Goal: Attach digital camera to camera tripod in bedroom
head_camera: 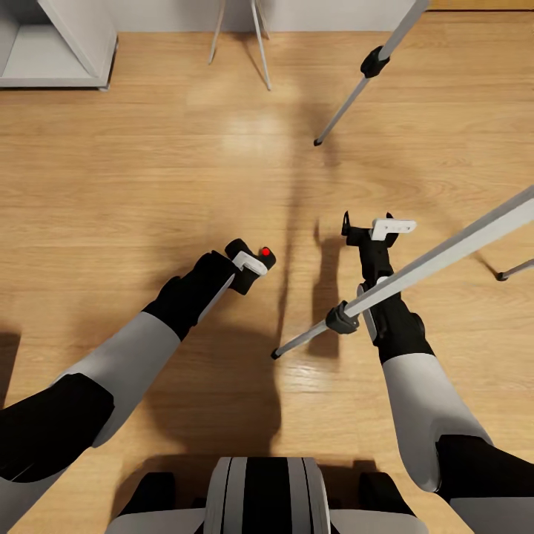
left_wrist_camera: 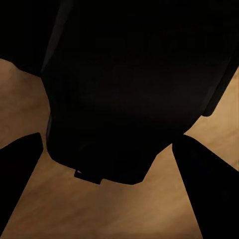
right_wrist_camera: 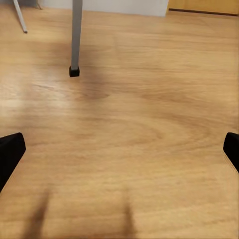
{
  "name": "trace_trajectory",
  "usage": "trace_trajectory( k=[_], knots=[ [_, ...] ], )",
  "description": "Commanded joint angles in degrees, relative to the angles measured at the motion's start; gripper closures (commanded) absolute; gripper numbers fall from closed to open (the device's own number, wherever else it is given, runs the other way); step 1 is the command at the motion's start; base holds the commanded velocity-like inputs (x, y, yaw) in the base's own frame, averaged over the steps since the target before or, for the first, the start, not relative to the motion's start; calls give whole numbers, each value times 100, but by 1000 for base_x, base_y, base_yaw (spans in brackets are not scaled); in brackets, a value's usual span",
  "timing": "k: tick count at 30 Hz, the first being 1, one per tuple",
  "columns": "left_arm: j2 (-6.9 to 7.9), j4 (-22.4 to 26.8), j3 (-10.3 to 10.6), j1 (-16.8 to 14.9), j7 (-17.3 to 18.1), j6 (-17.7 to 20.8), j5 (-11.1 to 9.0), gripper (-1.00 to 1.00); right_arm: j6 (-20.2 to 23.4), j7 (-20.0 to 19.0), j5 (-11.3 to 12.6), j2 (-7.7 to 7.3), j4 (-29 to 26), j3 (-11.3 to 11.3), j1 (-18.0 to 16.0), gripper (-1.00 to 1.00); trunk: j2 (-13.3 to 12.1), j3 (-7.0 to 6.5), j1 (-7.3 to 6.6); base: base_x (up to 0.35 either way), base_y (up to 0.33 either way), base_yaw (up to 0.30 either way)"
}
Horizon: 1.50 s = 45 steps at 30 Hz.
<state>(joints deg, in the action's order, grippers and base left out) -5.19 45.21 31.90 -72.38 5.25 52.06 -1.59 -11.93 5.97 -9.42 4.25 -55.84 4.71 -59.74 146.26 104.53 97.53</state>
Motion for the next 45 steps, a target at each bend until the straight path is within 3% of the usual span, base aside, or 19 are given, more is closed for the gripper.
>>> trace_trajectory(
  k=[1, 5, 32, 45],
  knots=[
    [2, 4, 9, -4, 2, 23, -13, 100, -11, 19, -60, 5, 3, 13, -3, -100, 1, 3, -1, 0, 0, 0],
    [1, -1, 9, -4, 2, 23, -16, 100, -11, 18, -60, 5, 3, 13, -3, -100, 1, 3, -1, 0, 0, 0],
    [9, 275, 9, -4, -6, 41, -11, 100, -11, 34, -69, 5, -14, 13, -3, -100, -35, -596, -70, 0, 0, 0],
    [23, 282, 18, -4, -6, 119, -26, 100, -11, 35, -69, 5, -14, 13, -3, -100, -35, -596, -70, -98, -54, 0]
  ],
)
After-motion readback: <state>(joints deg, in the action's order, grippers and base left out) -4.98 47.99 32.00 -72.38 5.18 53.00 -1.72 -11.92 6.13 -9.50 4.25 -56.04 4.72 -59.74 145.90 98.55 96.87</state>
